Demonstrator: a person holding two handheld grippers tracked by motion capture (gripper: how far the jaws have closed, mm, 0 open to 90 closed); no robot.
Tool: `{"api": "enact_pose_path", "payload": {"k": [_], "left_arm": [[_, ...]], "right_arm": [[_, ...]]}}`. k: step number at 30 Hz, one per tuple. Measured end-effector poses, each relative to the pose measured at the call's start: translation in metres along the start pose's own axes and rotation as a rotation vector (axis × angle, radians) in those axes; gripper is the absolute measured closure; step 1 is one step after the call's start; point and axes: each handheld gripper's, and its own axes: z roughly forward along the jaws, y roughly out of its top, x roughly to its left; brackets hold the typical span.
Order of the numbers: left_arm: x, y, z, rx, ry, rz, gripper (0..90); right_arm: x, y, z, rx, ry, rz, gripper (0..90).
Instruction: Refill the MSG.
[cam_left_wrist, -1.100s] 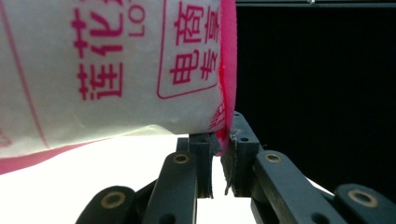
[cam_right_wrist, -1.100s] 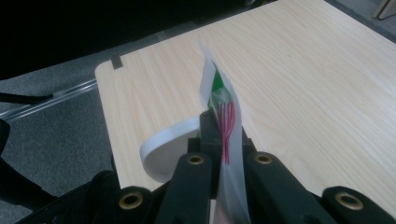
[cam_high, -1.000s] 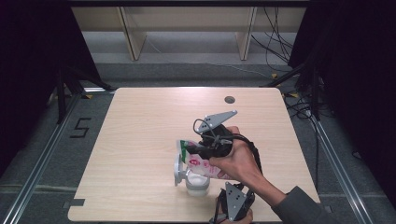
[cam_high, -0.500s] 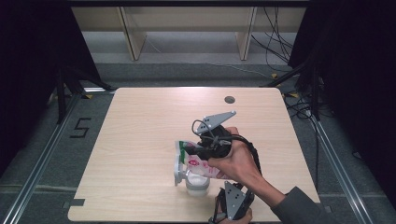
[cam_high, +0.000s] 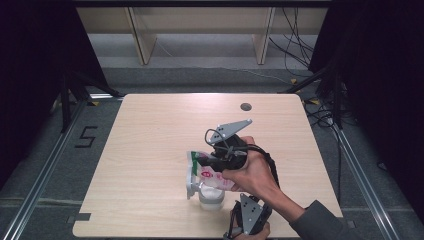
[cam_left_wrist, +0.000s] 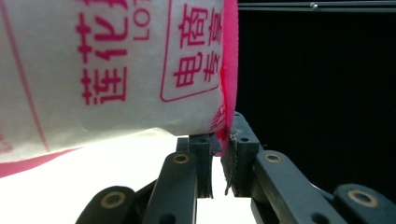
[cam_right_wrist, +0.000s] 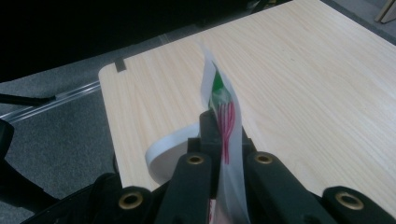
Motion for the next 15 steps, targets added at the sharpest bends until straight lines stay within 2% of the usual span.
{"api": "enact_pose_path", "payload": {"k": [12, 13, 14, 15], "left_arm": [[0.0004, 0.0006, 0.0005, -0.006, -0.004, -0.007, 81.8], [-0.0027, -0.0001, 0.0035, -0.050, -0.005, -0.046, 81.8], [-0.0036, -0.0008, 0.0053, -0.073, 0.002, -0.055, 81.8], [-0.0035, -0.0008, 0.0050, -0.068, 0.002, -0.053, 81.7]], "right_arm": [[0.0016, -0.0001, 0.0013, -0.011, 0.000, -0.002, 90.0], [0.0015, 0.0000, 0.0009, -0.005, 0.006, -0.003, 90.0], [0.0018, 0.0001, 0.0010, -0.004, 0.006, -0.005, 90.0], [0.0021, 0.0000, 0.0007, 0.000, 0.001, -0.002, 90.0]]}}
